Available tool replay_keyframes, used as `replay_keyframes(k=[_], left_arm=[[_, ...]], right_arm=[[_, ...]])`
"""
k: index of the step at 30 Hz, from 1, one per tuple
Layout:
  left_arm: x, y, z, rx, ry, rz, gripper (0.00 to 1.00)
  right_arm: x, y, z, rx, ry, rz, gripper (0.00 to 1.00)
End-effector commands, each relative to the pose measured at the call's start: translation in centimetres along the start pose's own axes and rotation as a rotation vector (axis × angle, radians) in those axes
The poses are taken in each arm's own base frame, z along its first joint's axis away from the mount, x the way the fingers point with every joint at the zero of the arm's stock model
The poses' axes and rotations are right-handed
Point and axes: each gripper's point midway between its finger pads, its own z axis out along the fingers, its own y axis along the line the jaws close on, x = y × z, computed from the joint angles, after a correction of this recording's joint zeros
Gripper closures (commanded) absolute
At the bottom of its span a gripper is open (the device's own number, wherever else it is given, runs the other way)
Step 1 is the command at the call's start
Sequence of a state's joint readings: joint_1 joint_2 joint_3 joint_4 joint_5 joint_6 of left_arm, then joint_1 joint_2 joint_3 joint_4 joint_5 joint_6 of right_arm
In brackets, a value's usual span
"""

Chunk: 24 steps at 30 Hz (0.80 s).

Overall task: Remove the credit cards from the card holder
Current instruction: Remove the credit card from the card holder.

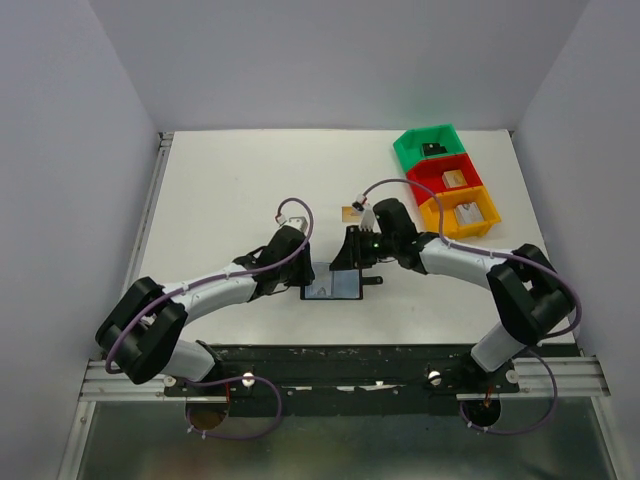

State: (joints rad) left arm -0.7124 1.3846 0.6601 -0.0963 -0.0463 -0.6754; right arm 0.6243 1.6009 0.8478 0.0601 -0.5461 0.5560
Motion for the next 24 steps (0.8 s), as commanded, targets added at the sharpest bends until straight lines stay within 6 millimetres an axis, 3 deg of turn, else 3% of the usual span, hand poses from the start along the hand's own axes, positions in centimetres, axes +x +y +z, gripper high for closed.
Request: replay_keyframes(k=[1,24], left_arm=[[-0.5,1.0,0.3,-0.052,-0.015,-0.019,0.64],[1.2,2.1,1.1,-0.09,0.031,-0.023,0.73]], right_arm=[[0.3,0.0,1.0,-0.044,0.004,0.033,0.67],[3.3,-3.7,3.5,0.022,0.097,0.119,0.71]])
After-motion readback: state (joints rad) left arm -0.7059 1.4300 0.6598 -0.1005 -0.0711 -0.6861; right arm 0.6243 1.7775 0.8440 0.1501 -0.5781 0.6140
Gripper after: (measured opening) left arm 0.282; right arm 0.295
